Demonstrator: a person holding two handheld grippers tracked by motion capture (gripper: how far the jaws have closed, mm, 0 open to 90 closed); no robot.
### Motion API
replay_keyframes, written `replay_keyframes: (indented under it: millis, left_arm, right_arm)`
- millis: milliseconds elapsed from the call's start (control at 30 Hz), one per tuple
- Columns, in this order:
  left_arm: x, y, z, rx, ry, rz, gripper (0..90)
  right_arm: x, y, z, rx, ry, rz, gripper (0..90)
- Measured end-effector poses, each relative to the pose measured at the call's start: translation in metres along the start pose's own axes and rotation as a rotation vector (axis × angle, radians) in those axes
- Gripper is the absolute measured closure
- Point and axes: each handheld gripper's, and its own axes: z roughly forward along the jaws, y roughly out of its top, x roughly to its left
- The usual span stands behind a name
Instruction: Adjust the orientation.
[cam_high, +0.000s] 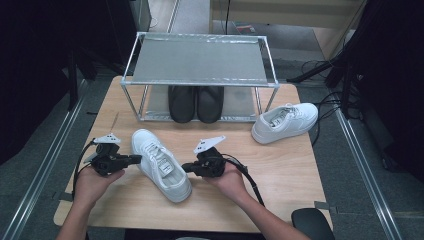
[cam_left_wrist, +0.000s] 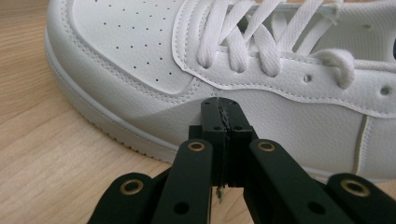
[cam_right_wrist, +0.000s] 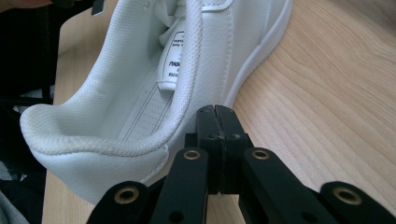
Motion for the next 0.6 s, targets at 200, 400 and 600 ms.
replay_keyframes:
  millis: [200, 400, 600]
  left_arm:
    - [-0.004, 0.009, 0.011, 0.007, -0.024, 0.024, 90.0]
    - [-0.012, 0.019, 0.023, 0.019, -0.042, 0.053, 90.0]
    - [-0.02, 0.03, 0.036, 0.028, -0.056, 0.087, 90.0]
  right_arm:
    - [0.001, -0.004, -0.005, -0.01, 0.002, 0.007, 90.0]
    - [0.0, -0.01, -0.008, -0.015, -0.023, 0.019, 90.0]
    - [-0.002, -0.014, -0.013, -0.017, -0.054, 0.035, 90.0]
